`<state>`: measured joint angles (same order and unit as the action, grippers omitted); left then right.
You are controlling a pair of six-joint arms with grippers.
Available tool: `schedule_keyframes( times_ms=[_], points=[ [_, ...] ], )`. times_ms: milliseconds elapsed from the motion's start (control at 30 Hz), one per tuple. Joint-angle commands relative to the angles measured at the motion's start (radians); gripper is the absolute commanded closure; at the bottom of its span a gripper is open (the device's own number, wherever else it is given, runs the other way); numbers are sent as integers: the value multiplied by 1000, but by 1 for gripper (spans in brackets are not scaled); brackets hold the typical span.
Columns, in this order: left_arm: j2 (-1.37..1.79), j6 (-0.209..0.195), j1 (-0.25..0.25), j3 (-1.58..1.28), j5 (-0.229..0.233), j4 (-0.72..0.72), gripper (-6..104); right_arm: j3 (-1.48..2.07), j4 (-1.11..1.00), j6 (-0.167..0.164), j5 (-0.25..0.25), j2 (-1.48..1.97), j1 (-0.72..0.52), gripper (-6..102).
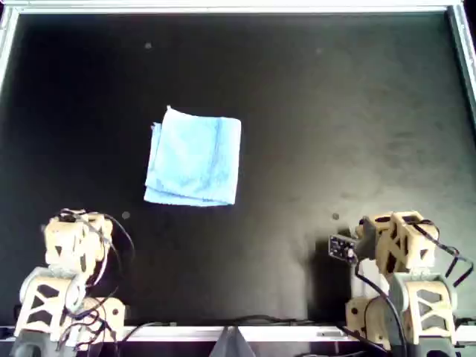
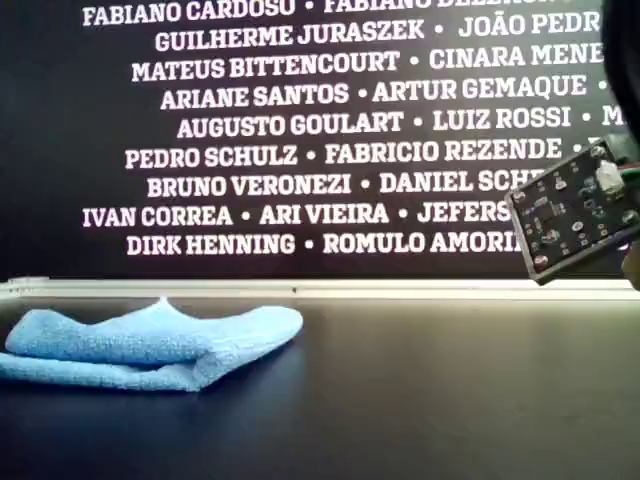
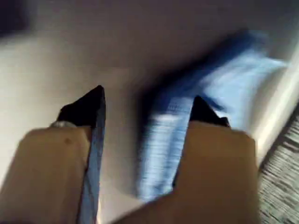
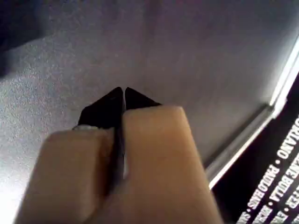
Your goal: Fold a cloth
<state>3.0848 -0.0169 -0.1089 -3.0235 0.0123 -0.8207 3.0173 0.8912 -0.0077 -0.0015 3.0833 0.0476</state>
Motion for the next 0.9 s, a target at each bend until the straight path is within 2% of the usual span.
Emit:
schedule_keyframes(
  times_ms=[0,433,867],
  points=[
    [18,-5,25,9,2,-37,33,12,-21,-5,8,46,-9,97],
    [14,8,11,9,2,-37,33,12,-28,-5,3,35,5,97],
    [11,8,18,9,0,-37,33,12,-28,-5,3,35,6,97]
  ],
)
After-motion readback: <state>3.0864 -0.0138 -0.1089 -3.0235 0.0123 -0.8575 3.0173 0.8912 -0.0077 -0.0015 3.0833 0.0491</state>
